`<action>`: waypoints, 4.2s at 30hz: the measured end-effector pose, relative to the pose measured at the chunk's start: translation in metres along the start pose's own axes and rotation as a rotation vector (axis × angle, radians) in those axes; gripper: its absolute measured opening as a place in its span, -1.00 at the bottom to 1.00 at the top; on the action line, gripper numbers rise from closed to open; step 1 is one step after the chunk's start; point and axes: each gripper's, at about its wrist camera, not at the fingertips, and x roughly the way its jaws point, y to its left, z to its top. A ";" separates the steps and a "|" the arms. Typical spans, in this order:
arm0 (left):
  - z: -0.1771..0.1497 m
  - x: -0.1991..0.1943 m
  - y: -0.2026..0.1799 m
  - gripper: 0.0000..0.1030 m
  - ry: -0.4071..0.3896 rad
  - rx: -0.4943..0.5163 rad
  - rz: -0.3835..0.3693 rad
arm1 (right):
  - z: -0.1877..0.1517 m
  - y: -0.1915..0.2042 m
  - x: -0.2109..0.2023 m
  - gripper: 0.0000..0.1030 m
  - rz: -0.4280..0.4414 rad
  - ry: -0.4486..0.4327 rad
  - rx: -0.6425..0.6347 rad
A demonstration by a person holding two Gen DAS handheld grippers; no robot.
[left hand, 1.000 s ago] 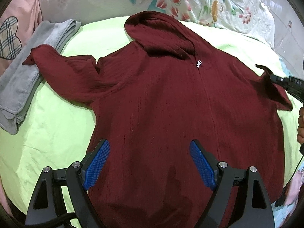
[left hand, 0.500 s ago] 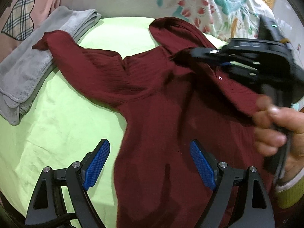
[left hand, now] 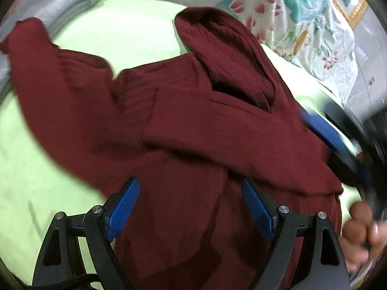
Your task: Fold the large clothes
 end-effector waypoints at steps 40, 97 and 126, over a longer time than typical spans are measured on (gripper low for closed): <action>0.006 0.008 -0.005 -0.77 -0.076 0.095 0.032 | 0.002 -0.085 -0.163 -0.64 -0.643 -0.130 -0.096; 0.068 -0.104 -0.004 -0.86 -0.444 0.062 -0.060 | -0.072 -0.044 -0.154 -0.33 -0.437 -0.058 -0.024; -0.055 -0.023 -0.076 0.05 -0.171 0.213 0.042 | -0.044 -0.074 -0.175 -0.03 -0.478 -0.169 0.063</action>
